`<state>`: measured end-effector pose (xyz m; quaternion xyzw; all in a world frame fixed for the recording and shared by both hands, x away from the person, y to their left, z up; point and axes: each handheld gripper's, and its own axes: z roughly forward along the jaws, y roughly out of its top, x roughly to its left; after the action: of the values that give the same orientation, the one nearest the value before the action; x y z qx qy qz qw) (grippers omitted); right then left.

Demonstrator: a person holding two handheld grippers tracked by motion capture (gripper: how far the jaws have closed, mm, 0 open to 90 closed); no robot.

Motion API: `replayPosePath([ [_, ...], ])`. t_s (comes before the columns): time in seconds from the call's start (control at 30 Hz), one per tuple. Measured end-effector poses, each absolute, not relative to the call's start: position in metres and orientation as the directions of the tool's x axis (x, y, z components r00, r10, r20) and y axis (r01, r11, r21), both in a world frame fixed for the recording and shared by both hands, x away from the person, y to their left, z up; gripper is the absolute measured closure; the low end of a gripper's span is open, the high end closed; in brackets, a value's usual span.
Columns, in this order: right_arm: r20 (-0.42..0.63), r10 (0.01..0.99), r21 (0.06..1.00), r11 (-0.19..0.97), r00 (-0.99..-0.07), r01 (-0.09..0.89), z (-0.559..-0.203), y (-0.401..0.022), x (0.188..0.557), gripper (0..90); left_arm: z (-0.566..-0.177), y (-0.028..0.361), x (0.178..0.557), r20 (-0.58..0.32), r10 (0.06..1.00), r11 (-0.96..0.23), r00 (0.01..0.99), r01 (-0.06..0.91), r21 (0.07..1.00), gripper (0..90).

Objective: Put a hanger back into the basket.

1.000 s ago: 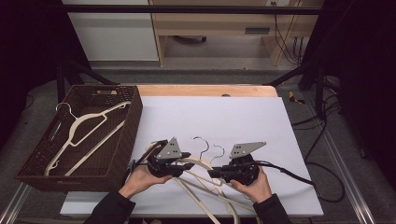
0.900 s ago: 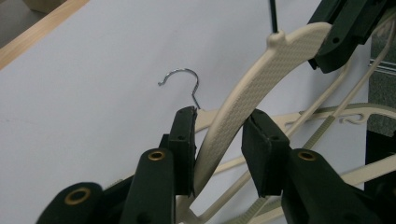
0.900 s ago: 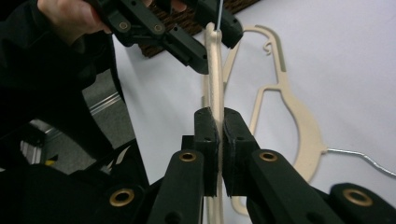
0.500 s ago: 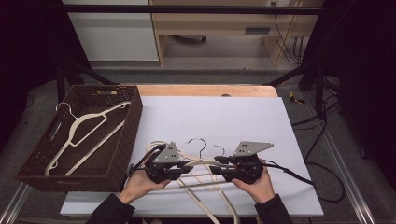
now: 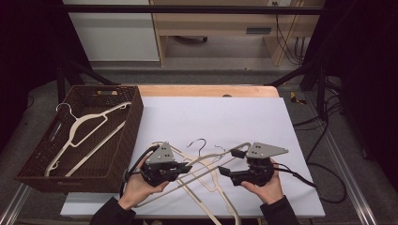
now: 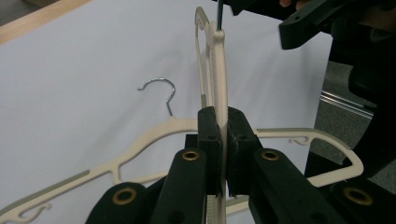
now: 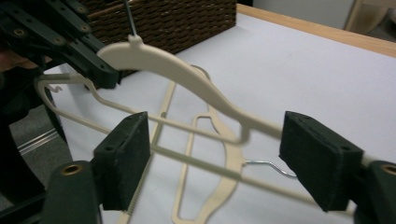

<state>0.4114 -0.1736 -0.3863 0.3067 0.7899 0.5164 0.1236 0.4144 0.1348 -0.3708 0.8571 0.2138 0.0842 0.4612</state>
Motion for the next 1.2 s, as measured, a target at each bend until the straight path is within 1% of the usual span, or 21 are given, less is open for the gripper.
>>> replayPosePath([
  [0.2,0.123,0.68,0.9,0.231,-0.723,0.37,-0.386,-0.203,0.409,17.5,-0.363,0.148,0.416,-0.039,0.484,-0.46,0.874,0.292,0.839,86.2],
  [0.3,0.132,0.71,0.904,0.201,-0.692,0.378,-0.388,-0.212,0.41,15.0,-0.357,0.157,0.416,-0.033,0.503,-0.441,0.863,0.29,0.849,86.2],
  [0.47,0.12,0.753,0.903,0.189,-0.648,0.386,-0.393,-0.224,0.411,12.0,-0.345,0.174,0.416,-0.024,0.536,-0.406,0.844,0.283,0.869,86.1],
  [0.7,0.124,0.785,0.9,0.169,-0.607,0.402,-0.398,-0.232,0.415,9.4,-0.323,0.197,0.415,-0.027,0.592,-0.347,0.805,0.286,0.893,86.1],
  [0.93,0.102,0.808,0.906,0.166,-0.58,0.39,-0.397,-0.237,0.413,5.5,-0.294,0.217,0.414,-0.015,0.61,-0.309,0.792,0.256,0.916,86.1],
  [1.07,0.101,0.818,0.906,0.16,-0.567,0.391,-0.397,-0.24,0.413,4.7,-0.278,0.232,0.42,-0.007,0.635,-0.297,0.772,0.253,0.921,86.1],
  [1.2,0.092,0.825,0.906,0.163,-0.557,0.392,-0.397,-0.241,0.413,4.2,-0.267,0.251,0.43,-0.023,0.652,-0.275,0.758,0.265,0.924,86.1],
])
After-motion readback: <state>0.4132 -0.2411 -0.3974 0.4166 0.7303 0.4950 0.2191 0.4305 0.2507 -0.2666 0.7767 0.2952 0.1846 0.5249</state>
